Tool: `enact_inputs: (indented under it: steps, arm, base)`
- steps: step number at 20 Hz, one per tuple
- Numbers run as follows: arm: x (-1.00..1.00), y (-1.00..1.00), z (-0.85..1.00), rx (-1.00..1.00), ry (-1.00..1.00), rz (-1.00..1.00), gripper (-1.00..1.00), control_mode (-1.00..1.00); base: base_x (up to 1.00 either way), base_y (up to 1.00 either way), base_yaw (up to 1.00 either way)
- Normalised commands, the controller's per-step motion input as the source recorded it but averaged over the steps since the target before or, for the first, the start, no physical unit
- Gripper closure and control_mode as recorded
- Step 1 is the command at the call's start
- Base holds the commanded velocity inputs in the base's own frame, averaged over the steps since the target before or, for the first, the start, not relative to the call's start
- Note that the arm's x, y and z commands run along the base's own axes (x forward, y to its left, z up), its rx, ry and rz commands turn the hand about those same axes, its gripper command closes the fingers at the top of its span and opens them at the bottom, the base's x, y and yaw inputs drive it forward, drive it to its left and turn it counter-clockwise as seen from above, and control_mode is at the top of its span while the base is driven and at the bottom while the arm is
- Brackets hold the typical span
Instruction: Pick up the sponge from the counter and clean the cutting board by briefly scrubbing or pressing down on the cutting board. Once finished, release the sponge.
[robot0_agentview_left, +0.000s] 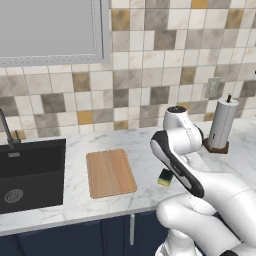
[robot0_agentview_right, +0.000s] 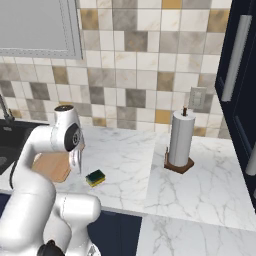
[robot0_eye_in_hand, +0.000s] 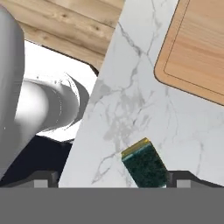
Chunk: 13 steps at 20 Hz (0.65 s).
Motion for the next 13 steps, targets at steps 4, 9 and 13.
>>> enact_inputs:
  steps: [4,9,13]
  arm:
    - [-0.15,0.00,0.96,-0.03,-0.09,0.12,-1.00,-1.00]
    - [-0.19,0.00,0.80,-0.09,-0.13,0.06,-1.00,-1.00]
    - [-0.22,0.04,0.65,-0.09,-0.07,0.02,-1.00,-1.00]
  base:
    - [0.00,0.00,0.00]
    - [0.00,0.00,0.00]
    - [0.00,0.00,0.00]
